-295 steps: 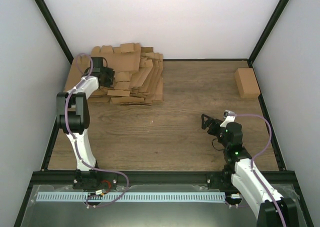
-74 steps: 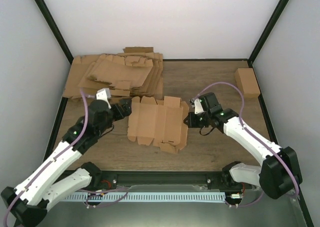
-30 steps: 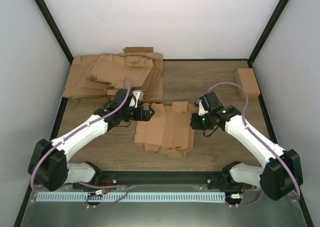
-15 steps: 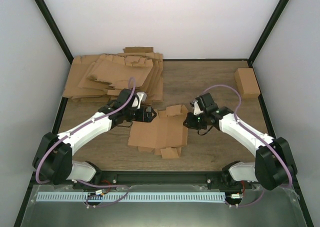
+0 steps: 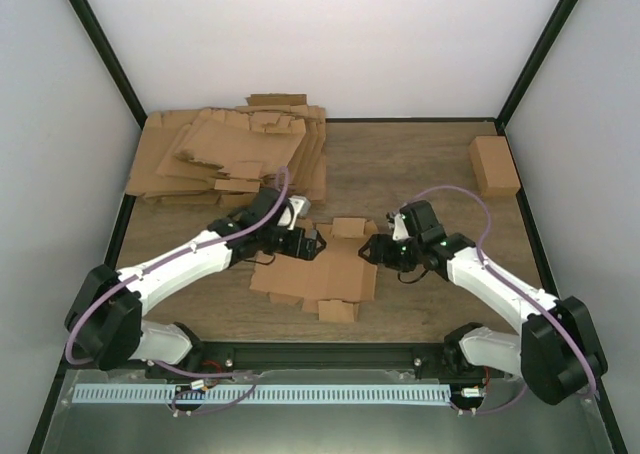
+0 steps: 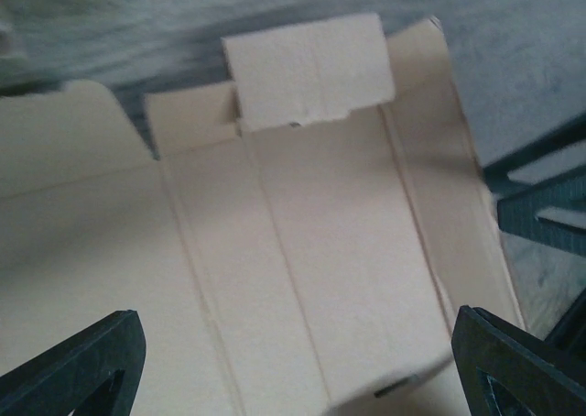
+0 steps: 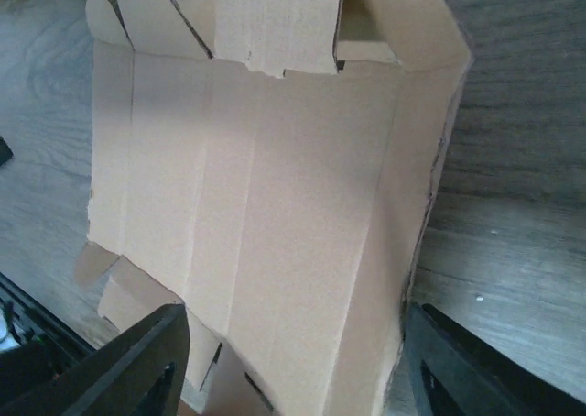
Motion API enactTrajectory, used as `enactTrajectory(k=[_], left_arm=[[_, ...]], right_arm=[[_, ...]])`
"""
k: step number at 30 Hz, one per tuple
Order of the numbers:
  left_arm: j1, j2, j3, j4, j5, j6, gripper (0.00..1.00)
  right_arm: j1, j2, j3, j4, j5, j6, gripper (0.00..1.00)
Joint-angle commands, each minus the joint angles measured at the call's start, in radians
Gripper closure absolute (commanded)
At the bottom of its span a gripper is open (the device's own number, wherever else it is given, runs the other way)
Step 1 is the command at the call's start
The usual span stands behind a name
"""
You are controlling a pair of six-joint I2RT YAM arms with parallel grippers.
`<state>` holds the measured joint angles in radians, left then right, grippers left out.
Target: Fold the paper box
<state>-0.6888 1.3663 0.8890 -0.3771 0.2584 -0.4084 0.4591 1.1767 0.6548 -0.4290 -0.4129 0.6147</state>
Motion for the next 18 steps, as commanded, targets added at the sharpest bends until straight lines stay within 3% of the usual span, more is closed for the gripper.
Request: enactTrajectory(k=[1,3,4,11,18], left_arm=[[-0.109,0.049,0.053,0.003,-0.032,-0.022,0.06],[-0.157,0.073,0.089,-0.010,-0.071,-0.034,0.06],[-0.180,0.088,0.104,-0.017,-0.093,-0.045,0.06],[-0.300,0.194,0.181,-0.048,-0.209,-0.125,0.06],[-0.421,0.312,0.298,-0.088,-0.289,-0.179,0.06]], right_arm=[[-0.027,-0.050,-0.027,0.022,0.001,0.050,0.29],[-0.047,-0.075,-0.036,-0.015,0.057,0.082,0.11],[-0.060,-0.092,-0.043,-0.029,0.087,0.096,0.07],[-0.231,-0.201,-0.113,-0.090,0.163,0.142,0.06],[-0.423,-0.243,-0.169,-0.087,0.075,0.067,0.07]])
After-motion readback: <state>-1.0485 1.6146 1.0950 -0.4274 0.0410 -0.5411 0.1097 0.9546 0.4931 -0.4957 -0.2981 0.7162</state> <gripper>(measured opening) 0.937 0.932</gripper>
